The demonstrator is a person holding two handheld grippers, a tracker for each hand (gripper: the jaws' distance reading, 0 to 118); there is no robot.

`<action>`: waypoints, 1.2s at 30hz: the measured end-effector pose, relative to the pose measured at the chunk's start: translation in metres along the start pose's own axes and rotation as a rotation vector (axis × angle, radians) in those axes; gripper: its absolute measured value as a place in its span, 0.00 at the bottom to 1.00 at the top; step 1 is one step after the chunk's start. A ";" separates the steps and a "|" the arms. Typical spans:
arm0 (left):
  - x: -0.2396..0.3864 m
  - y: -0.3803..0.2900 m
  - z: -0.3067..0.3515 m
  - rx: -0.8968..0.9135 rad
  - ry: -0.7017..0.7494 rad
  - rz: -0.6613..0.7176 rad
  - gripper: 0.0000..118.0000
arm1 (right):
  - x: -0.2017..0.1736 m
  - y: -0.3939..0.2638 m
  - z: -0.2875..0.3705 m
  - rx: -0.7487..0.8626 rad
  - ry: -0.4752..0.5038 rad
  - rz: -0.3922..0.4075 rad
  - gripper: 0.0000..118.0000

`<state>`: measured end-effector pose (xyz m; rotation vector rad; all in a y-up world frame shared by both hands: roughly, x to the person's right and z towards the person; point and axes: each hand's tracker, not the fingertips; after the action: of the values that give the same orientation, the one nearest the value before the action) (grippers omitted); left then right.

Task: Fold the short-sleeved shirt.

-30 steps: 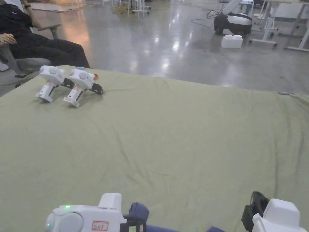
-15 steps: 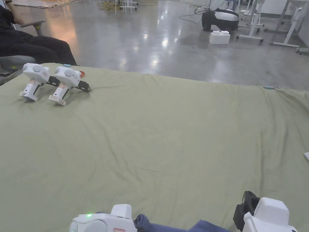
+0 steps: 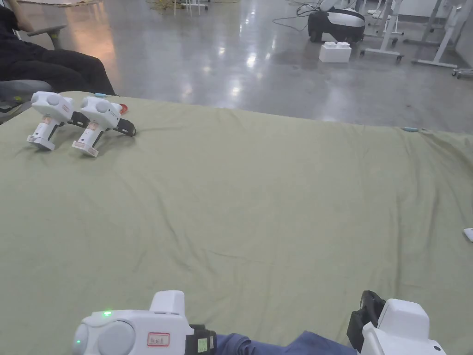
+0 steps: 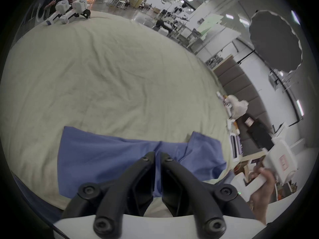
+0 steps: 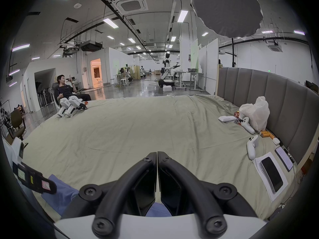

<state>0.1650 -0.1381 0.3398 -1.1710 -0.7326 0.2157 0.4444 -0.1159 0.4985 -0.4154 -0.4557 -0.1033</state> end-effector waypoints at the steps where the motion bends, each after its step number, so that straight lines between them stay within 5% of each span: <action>1: 0.001 -0.003 -0.010 -0.020 0.001 -0.004 0.05 | 0.000 0.000 0.000 -0.001 0.000 -0.001 0.01; 10: 0.030 -0.020 -0.065 -0.120 -0.034 -0.090 0.04 | 0.002 -0.001 0.004 -0.014 0.012 -0.012 0.01; 18: 0.011 -0.007 -0.035 -0.031 -0.113 -0.038 0.05 | 0.004 0.002 0.006 -0.010 0.014 -0.004 0.01; 25: -0.055 0.025 0.040 0.158 -0.086 -0.046 0.57 | 0.005 0.009 0.008 0.017 0.023 0.015 0.01; 36: -0.179 0.013 0.039 0.033 -0.156 0.088 0.63 | 0.003 0.021 0.005 0.083 0.014 0.007 0.01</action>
<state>0.0085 -0.1954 0.2622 -1.1647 -0.8118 0.3949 0.4488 -0.0945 0.4965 -0.3348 -0.4431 -0.0800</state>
